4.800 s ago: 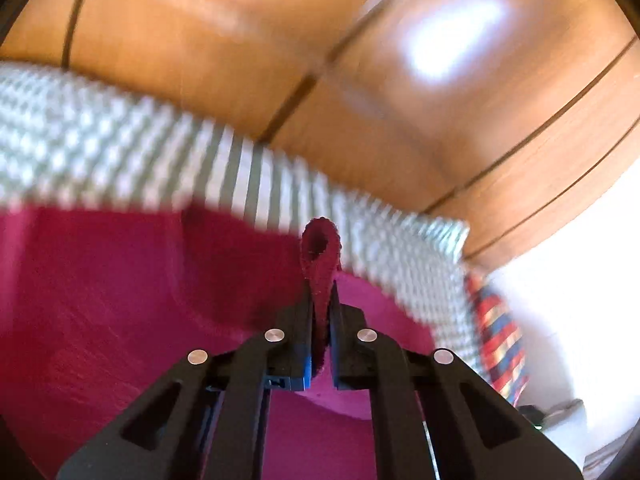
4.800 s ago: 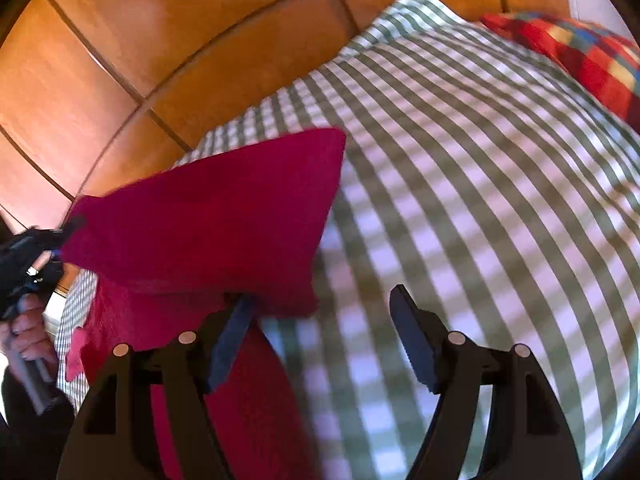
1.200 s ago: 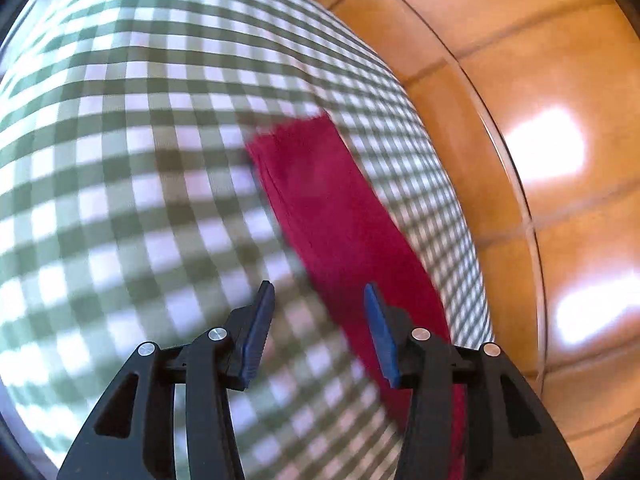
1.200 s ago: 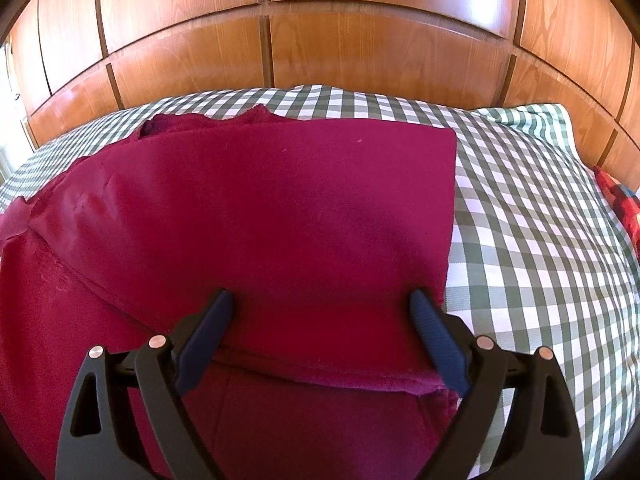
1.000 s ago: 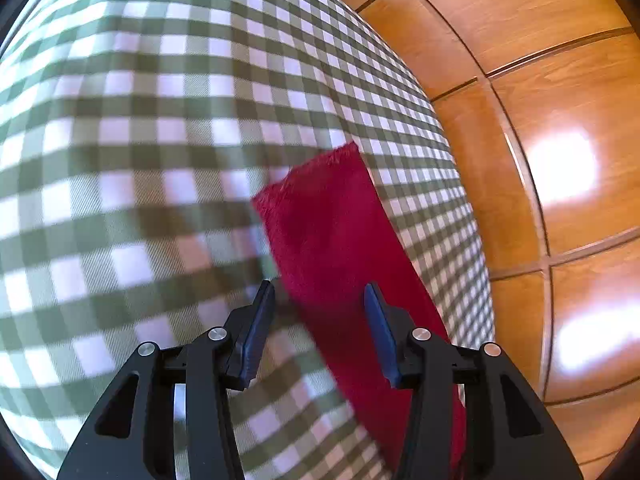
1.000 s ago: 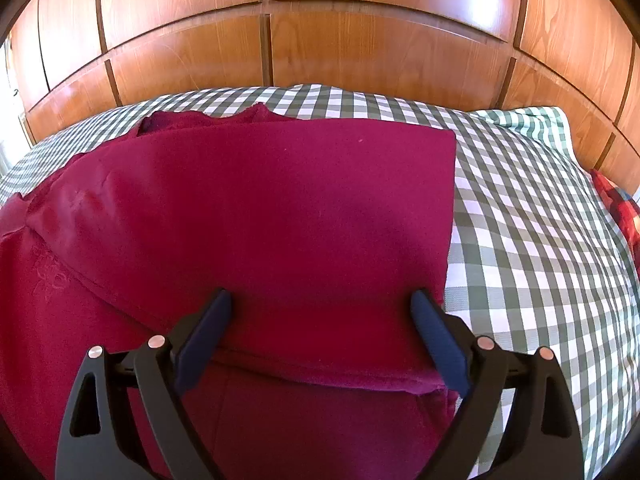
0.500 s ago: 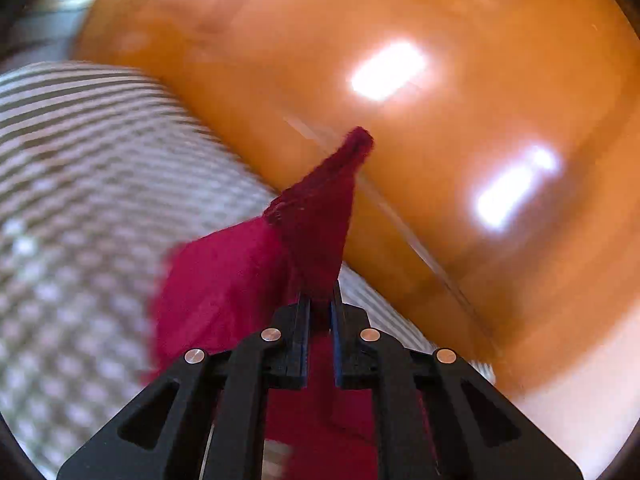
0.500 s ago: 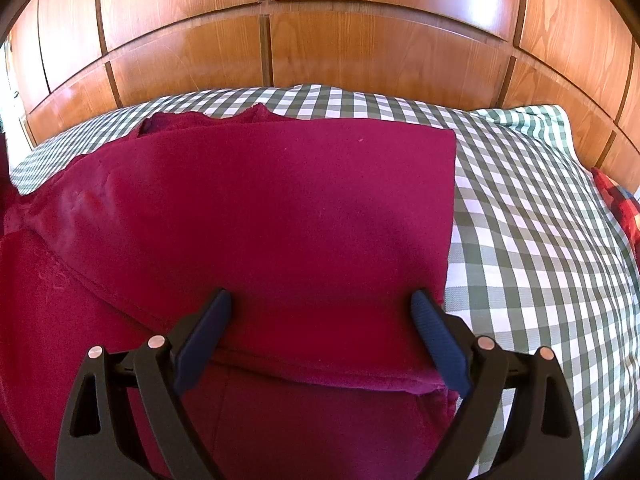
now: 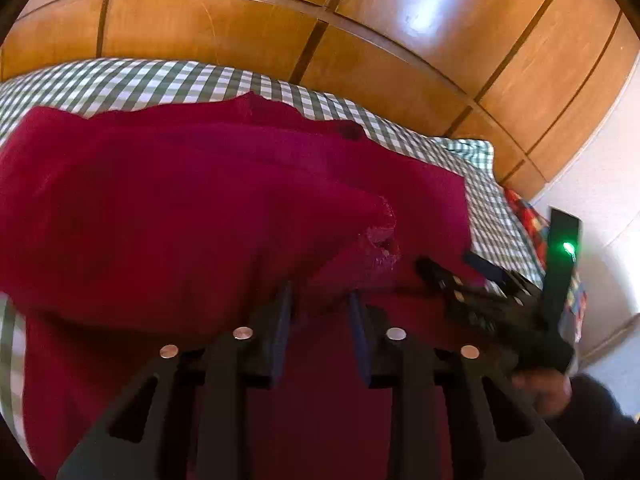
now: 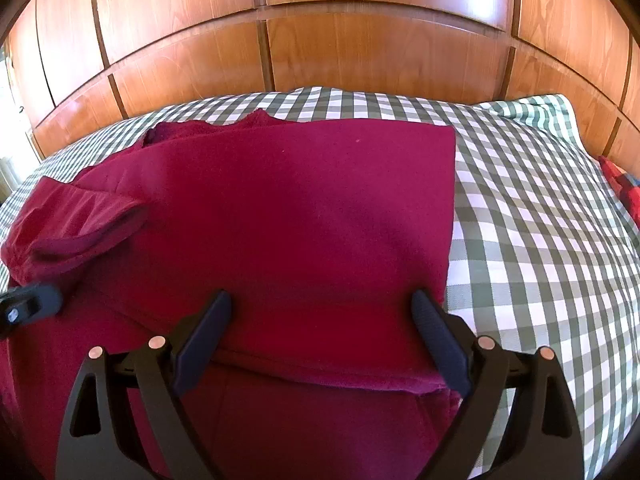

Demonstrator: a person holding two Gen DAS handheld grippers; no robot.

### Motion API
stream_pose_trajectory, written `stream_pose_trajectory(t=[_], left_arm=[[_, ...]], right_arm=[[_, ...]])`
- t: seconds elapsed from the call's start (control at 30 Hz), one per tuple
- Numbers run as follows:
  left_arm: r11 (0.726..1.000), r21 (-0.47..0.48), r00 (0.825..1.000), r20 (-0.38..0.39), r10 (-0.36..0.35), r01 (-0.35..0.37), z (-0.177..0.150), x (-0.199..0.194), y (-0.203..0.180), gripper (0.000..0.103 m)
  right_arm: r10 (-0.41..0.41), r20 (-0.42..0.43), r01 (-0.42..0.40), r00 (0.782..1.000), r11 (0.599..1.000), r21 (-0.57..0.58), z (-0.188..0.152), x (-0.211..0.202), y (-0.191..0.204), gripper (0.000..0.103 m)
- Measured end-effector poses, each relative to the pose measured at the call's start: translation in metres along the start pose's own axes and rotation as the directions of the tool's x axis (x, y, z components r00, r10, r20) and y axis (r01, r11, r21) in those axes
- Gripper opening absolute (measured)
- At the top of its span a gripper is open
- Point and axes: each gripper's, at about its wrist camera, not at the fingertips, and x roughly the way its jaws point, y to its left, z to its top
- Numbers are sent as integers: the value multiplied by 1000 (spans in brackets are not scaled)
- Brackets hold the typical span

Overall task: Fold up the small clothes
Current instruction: 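Grasp the other sweater side with the left gripper while the right gripper grasps the hem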

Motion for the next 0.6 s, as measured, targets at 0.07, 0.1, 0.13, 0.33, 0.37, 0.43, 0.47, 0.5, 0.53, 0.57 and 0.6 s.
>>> stream_pose_trajectory(t=[0.07,0.1,0.13,0.33,0.37,0.43,0.47,0.5,0.53,0.57,0.6], left_arm=[[1000,-4,1000,13,-16,16,-10,-18,6,28],[1000,1,1000,23,-11,11,-12,-25,8,28],[1000,7,999,36,-8,7,-17,-33,12,28],[997,-27,996,54,70,-69,-27,-58,42,28],[995,-52,994,55,91,-89,-26,-58,49,28],[989,-103,991,65,116,-109,-25,-58,62,28],[985,-126,989,74,131,-121,-23,-59,67,28],[982,-137,987,79,141,-129,-23,-59,71,28],[982,-143,987,83,138,-125,-23,-60,73,28],[982,-142,988,82,134,-122,-24,-60,75,28],[982,-137,987,80,139,-128,-24,-58,76,28]], right_arm=[[-2,-6,2,1000,1000,-2,1,0,1,91],[-5,-14,5,1000,1000,-4,2,0,1,91],[-8,-23,8,1000,1000,-7,4,0,2,91],[95,-1,-95,995,991,93,25,-34,10,57],[180,-7,-177,984,974,138,28,-37,13,56],[284,-29,-276,958,947,162,31,-35,24,56],[314,-39,-304,949,938,164,32,-32,33,56],[345,-54,-332,937,928,171,34,-27,41,59],[370,-72,-353,926,918,179,34,-21,47,61],[382,-101,-360,919,915,184,35,-13,55,62],[378,-131,-352,916,918,183,34,-5,63,55]])
